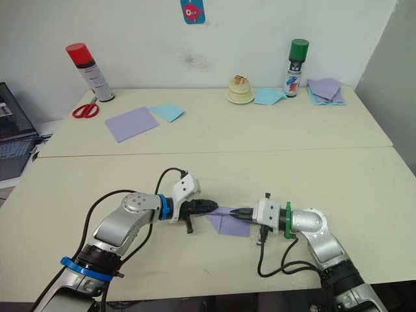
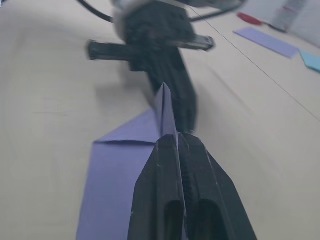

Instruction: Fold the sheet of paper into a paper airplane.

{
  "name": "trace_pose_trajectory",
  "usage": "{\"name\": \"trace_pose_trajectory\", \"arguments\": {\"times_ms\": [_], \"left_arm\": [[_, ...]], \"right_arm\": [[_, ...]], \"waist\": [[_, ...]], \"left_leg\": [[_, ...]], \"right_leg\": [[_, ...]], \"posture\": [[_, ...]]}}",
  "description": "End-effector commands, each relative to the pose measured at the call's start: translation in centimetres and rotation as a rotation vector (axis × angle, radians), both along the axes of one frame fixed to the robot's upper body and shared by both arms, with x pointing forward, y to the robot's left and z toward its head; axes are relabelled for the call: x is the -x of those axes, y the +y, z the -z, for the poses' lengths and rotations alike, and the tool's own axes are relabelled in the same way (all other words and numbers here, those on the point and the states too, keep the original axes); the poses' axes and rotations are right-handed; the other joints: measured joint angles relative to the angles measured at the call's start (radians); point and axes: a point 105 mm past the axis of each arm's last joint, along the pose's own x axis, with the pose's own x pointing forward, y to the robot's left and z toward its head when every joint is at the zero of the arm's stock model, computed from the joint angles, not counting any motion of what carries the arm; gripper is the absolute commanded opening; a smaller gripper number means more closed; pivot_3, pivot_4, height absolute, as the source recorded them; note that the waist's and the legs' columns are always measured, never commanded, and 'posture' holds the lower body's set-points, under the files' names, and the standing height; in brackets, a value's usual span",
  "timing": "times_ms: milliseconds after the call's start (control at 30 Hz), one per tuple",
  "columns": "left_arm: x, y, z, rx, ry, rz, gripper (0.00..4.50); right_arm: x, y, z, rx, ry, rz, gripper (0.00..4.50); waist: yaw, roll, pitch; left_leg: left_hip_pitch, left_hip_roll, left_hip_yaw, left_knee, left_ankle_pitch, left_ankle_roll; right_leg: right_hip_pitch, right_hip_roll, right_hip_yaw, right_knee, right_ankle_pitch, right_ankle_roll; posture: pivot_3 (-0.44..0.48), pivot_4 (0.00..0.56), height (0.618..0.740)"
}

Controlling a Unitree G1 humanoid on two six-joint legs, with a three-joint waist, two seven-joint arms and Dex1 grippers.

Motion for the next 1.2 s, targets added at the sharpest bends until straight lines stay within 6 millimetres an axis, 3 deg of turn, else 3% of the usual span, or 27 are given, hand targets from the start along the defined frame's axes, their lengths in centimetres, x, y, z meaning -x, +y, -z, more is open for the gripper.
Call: {"name": "trace_pose_trajectory", "arguments": {"times_ms": [33, 200, 467, 667, 800, 900, 1100, 1200], "left_arm": [[1.1, 0.1, 1.4, -0.026, 0.072, 0.021, 0.0], [1.1, 0.3, 1.4, -0.026, 0.077, 0.012, 0.0], [0.7, 1.6, 0.9, -0.062, 0.025, -0.006, 0.0], [0.0, 0.6, -4.6, 0.137, -0.089, -0.023, 0.0], [1.1, -0.7, -5.8, 0.178, -0.118, 0.017, 0.0], [1.5, -1.1, -4.8, 0.126, -0.123, 0.019, 0.0], [0.7, 0.6, 1.4, -0.094, -0.056, -0.042, 0.0], [0.8, 0.8, 3.1, -0.117, -0.017, -0.037, 0.0]], "right_arm": [[-1.4, 0.0, -1.4, -0.067, 0.026, 0.079, 0.04], [-2.4, 0.3, 0.0, -0.01, 0.12, 0.131, 0.04], [-2.3, 0.0, 2.2, 0.132, 0.169, 0.119, 0.04], [-2.3, -0.4, 2.5, 0.11, 0.28, 0.175, 0.04], [-2.1, -0.5, 2.3, 0.105, 0.3, 0.185, 0.04], [-2.1, -0.7, 2.2, 0.104, 0.301, 0.19, 0.04], [-1.9, -0.6, 2.2, 0.102, 0.304, 0.188, 0.04], [-1.8, -0.6, 2.2, 0.1, 0.31, 0.185, 0.04]], "waist": [[0.001, 0.0, 0.0], [0.001, 0.0, 0.0], [-0.001, 0.0, 0.0], [0.0, 0.0, 0.0], [0.002, 0.0, 0.0], [0.002, 0.0, 0.0], [0.003, 0.0, 0.0], [0.007, 0.001, -0.001]], "left_leg": [[0.0, 0.0, 0.0, 0.0, 0.0, 0.0], [0.0, 0.0, 0.0, -0.001, 0.0, 0.0], [0.0, 0.0, 0.0, -0.001, 0.0, 0.0], [0.0, 0.0, -0.001, -0.001, 0.0, 0.0], [-0.001, 0.0, -0.001, -0.001, 0.0, 0.0], [-0.001, 0.0, -0.001, -0.001, 0.0, 0.0], [-0.001, 0.0, 0.0, -0.001, 0.0, 0.0], [0.0, -0.001, -0.001, -0.001, 0.0, 0.0]], "right_leg": [[0.0, 0.0, 0.0, 0.0, 0.0, 0.0], [0.0, 0.0, 0.0, 0.0, 0.0, 0.0], [0.0, 0.0, 0.0, 0.0, 0.0, 0.0], [-0.001, 0.0, 0.0, 0.0, 0.0, 0.0], [0.0, -0.001, 0.0, -0.001, 0.0, 0.0], [0.0, -0.001, 0.0, -0.001, 0.0, 0.0], [0.0, 0.0, -0.001, -0.001, 0.0, 0.0], [0.001, 0.0, -0.001, -0.002, 0.0, 0.0]], "posture": [[0.0, 0.15, 0.74], [0.0, 0.15, 0.74], [0.0, 0.15, 0.74], [0.0, 0.15, 0.74], [0.0, 0.15, 0.74], [0.0, 0.15, 0.74], [0.0, 0.15, 0.74], [0.0, 0.15, 0.74]]}}
